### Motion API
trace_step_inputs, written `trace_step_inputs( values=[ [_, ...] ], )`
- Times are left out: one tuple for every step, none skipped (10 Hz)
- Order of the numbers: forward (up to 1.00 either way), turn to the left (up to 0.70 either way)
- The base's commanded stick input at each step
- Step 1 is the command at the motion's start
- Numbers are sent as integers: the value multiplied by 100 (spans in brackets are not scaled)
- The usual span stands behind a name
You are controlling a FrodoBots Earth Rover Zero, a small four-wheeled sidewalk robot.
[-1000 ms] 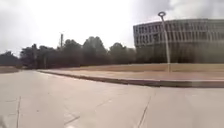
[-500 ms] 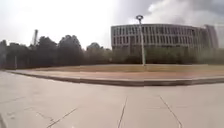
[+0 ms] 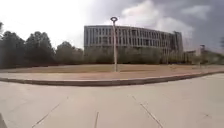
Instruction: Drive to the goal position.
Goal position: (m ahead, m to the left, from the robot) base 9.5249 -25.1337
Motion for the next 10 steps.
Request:
trace_step_inputs(
  values=[
    [0,-89],
    [0,-90],
    [0,-89],
    [0,-89],
    [0,-89],
    [0,-89],
    [0,-89],
    [0,-89],
    [0,-89],
    [0,-89]
  ],
)
